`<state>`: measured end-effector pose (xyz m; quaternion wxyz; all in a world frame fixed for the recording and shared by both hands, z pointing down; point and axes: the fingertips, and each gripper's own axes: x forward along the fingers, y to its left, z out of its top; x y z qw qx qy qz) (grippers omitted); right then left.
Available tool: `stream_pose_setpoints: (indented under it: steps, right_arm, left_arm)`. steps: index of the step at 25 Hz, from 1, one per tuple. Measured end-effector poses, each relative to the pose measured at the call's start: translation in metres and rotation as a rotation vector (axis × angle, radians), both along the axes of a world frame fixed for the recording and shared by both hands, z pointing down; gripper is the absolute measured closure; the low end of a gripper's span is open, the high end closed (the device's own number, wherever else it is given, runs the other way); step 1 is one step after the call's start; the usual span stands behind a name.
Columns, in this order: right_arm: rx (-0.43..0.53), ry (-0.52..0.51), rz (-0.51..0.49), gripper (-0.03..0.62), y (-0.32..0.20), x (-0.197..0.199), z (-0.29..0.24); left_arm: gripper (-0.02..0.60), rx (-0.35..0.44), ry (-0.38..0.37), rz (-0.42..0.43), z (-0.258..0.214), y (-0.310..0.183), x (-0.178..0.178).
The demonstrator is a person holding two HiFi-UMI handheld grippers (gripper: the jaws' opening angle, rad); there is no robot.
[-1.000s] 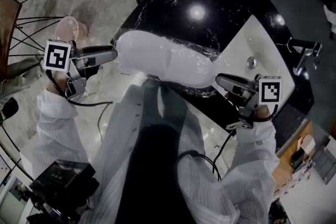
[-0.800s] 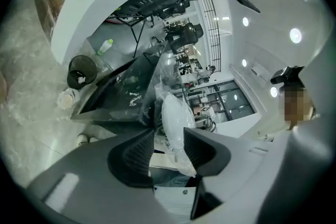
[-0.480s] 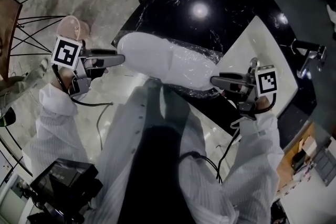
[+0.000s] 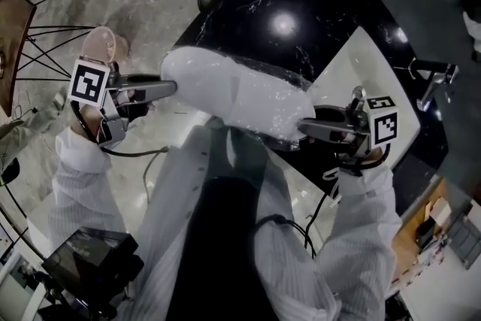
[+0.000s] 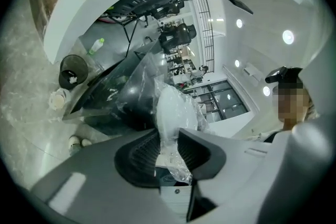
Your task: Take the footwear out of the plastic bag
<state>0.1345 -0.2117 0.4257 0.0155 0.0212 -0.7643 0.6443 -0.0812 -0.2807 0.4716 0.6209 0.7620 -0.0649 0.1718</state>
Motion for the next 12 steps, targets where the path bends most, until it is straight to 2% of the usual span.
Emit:
stream_pose_setpoints:
  steps: [6, 9, 12]
  right_arm:
    - [0.156, 0.014, 0.109, 0.503, 0.0, 0.015, -0.04]
    - [0.195, 0.017, 0.13, 0.505, 0.004, 0.025, -0.056]
    - [0.213, 0.029, 0.162, 0.508, 0.006, 0.037, -0.066]
  left_arm:
    - [0.483, 0.144, 0.065, -0.016, -0.059, 0.003, 0.008]
    - [0.486, 0.176, 0.117, -0.034, -0.087, 0.004, 0.012]
    - [0.505, 0.207, 0.134, -0.048, -0.1, 0.003, 0.009]
